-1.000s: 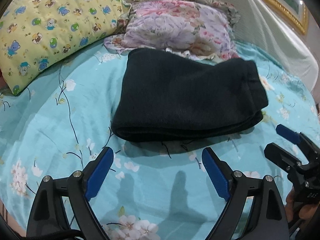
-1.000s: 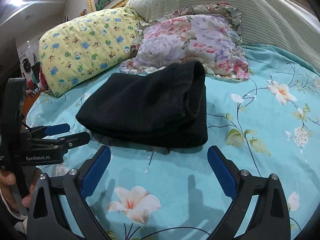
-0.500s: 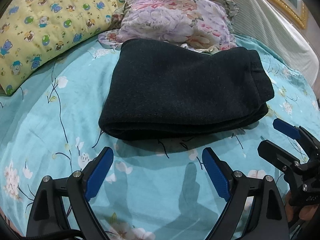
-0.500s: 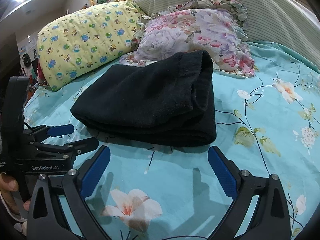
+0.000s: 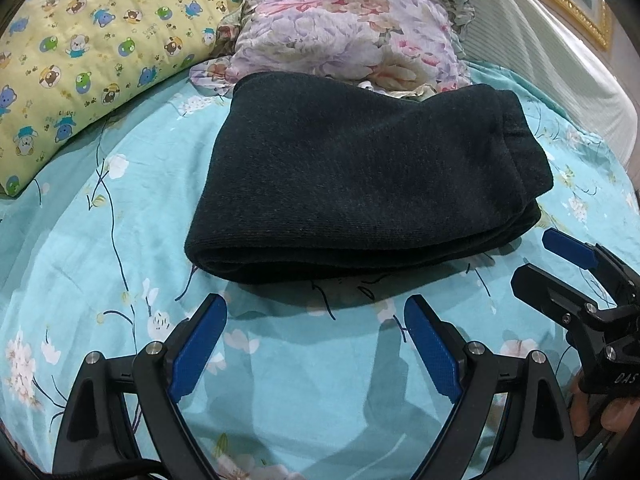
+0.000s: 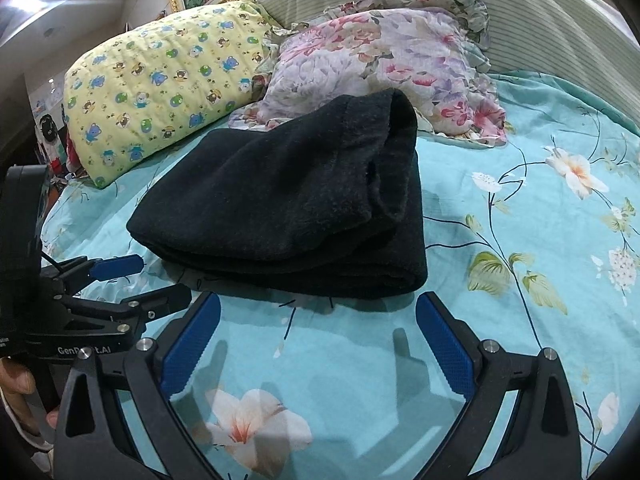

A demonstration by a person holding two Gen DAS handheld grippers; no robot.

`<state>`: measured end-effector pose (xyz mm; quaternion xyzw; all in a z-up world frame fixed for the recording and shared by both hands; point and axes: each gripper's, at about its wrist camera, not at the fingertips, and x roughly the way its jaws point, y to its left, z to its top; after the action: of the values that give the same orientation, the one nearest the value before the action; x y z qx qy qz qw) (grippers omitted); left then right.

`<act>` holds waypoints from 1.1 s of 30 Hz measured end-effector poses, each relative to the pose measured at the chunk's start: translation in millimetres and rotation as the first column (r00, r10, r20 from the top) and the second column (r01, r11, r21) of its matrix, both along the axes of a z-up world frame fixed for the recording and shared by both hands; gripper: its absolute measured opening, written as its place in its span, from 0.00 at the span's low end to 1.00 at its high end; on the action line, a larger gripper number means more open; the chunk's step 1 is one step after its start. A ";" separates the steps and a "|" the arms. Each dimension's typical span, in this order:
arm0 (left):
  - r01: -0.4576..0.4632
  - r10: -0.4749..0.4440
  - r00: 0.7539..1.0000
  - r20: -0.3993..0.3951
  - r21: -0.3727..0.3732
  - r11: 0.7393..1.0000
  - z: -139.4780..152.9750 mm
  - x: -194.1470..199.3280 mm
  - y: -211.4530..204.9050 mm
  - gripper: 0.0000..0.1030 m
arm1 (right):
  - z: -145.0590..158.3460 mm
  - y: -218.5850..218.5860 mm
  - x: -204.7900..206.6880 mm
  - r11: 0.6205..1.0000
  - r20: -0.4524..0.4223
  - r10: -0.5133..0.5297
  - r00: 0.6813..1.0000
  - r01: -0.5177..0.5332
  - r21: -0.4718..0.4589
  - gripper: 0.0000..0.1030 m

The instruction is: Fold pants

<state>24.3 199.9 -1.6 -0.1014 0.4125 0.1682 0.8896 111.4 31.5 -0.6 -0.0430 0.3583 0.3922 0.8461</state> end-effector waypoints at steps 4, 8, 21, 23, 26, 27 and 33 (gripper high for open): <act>-0.008 0.008 1.000 0.001 0.008 1.000 1.0 -0.5 0.2 0.89 | -0.3 -1.0 1.0 1.000 -0.003 0.001 1.000 -0.001 0.005 0.95; -0.008 0.008 1.000 0.017 0.026 1.000 5.7 -2.1 -2.3 0.90 | -0.4 -1.1 2.8 1.000 -0.007 -0.003 1.000 0.003 0.003 0.95; -0.022 0.022 0.999 0.038 0.008 1.000 13.8 -4.4 2.0 0.91 | 3.4 -1.5 1.7 1.000 0.002 0.005 1.000 -0.005 0.014 0.95; -0.020 0.020 0.999 0.038 0.005 1.000 14.2 -3.9 2.8 0.91 | 4.7 -1.1 1.6 1.000 0.006 0.006 1.000 -0.006 0.016 0.95; -0.024 0.024 0.999 0.038 0.011 1.000 14.3 -4.2 2.5 0.91 | 5.9 -0.5 2.2 1.000 0.008 0.008 1.000 -0.008 0.017 0.95; -0.023 0.022 0.999 0.039 0.009 1.000 14.5 -4.3 2.6 0.91 | 6.0 -0.3 2.5 1.000 0.008 0.009 1.000 -0.009 0.016 0.95; -0.031 0.031 0.999 0.033 0.001 1.000 14.1 -3.7 4.1 0.92 | 6.5 0.8 1.9 1.000 0.009 0.013 1.000 -0.013 0.014 0.95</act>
<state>20.6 204.0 12.5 -0.1100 0.3959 0.1804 0.8937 113.4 32.4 5.9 -0.0413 0.3516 0.4000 0.8454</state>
